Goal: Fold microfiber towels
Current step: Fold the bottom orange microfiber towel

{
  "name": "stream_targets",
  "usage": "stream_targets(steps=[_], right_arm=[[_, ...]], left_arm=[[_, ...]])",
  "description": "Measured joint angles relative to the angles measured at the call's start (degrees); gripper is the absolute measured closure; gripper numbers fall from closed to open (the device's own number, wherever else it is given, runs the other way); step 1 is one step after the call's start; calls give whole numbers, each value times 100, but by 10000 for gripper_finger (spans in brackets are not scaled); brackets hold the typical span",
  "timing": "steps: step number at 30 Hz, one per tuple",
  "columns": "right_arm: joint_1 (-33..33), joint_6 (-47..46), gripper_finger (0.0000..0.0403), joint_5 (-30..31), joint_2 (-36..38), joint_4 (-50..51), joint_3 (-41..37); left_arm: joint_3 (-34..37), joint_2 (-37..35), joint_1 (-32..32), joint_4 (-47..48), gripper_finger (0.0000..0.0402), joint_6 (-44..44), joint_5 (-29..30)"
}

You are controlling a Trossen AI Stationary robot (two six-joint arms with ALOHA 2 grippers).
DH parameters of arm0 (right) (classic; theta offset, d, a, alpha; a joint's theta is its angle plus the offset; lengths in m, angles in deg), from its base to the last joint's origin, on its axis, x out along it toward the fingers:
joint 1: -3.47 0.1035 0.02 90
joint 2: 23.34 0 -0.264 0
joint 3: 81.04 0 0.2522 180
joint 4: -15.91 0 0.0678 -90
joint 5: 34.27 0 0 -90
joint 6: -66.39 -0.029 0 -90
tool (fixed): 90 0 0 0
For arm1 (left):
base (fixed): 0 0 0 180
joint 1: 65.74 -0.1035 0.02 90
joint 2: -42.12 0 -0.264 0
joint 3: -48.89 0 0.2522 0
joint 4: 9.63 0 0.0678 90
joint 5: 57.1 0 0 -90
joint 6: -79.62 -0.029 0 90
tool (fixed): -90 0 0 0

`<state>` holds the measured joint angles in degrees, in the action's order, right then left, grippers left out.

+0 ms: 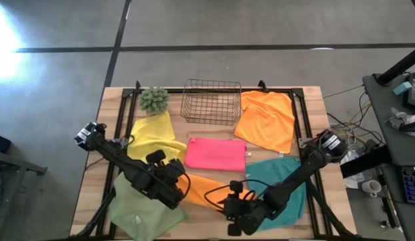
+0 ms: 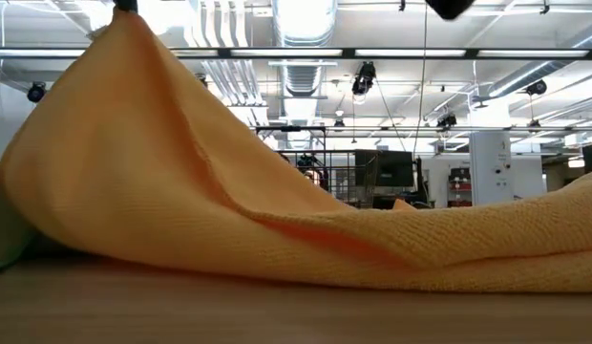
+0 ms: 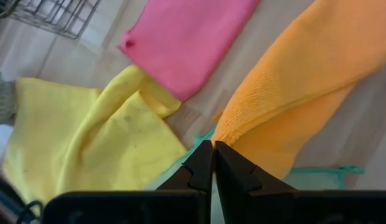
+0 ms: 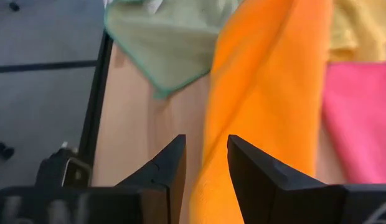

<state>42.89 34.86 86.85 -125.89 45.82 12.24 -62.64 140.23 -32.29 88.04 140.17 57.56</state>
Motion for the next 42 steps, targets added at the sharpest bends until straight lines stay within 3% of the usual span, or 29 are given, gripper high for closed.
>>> stream_targets(steps=[7, 13, 19, 29, 42], right_arm=[[-9, -179, 293, -163, -385, -23, 51], [-7, 559, 293, -156, -798, 99, 425], [-22, 562, 293, -156, -1447, 482, 925], [-20, 150, 293, 47, -2195, 2279, 2260], [-22, -603, 293, 32, -2603, 3533, 2824]], left_arm=[[72, 0, -12, -13, 402, -48, 162], [32, 0, -24, 9, 402, -283, 212], [52, 0, -24, 9, 402, -283, 225], [59, 0, -24, 10, 402, -294, 225], [63, 0, -22, 13, 402, -397, 223]])
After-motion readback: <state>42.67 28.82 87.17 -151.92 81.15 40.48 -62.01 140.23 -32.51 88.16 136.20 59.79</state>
